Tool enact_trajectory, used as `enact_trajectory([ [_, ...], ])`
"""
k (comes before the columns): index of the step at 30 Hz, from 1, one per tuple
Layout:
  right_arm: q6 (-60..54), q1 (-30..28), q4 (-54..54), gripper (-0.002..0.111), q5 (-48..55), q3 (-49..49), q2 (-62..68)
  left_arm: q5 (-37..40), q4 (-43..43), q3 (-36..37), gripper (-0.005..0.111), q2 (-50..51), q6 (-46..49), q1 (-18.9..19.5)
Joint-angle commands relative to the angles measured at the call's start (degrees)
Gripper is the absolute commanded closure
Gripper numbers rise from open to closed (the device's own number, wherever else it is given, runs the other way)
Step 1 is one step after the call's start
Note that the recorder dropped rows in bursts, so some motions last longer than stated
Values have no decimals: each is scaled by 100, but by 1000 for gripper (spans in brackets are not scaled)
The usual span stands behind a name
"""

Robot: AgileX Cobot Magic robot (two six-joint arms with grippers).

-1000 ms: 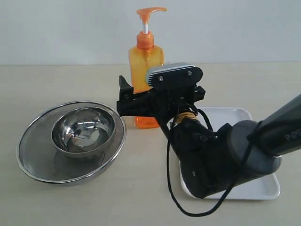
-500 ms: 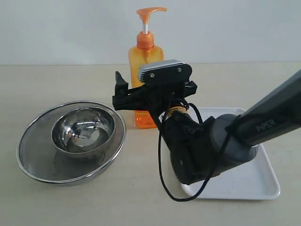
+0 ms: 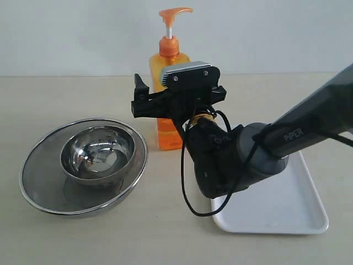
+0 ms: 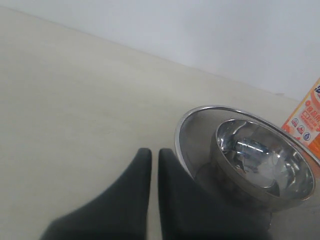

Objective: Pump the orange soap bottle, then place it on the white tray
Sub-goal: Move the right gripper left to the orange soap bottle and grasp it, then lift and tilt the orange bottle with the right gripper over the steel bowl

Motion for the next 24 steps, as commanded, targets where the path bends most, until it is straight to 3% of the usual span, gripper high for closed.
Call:
enact_trajectory([
  [1,29,-77,-37,4,38,-216,197,-17,-58,23,102,-16,21,12],
  [15,68,-265,-64,8,51,-291,316,-17,-58,23,102,-16,21,12],
  [17,101,-278,-136,24,82,-291,316,-17,-58,23,102,-16,21,12],
  [19,101,-278,-246,64,115,-291,316,-17,-58,23,102,-16,21,12],
  [21,101,-278,-246,97,99,-291,316,-17,-58,23,102,-16,21,12],
  [22,104,-278,-234,108,14,-280,316,-17,-58,23,102,-16,21,12],
  [24,93,-278,-305,108,-144,-266,316,-17,-58,23,102,-16,21,12],
])
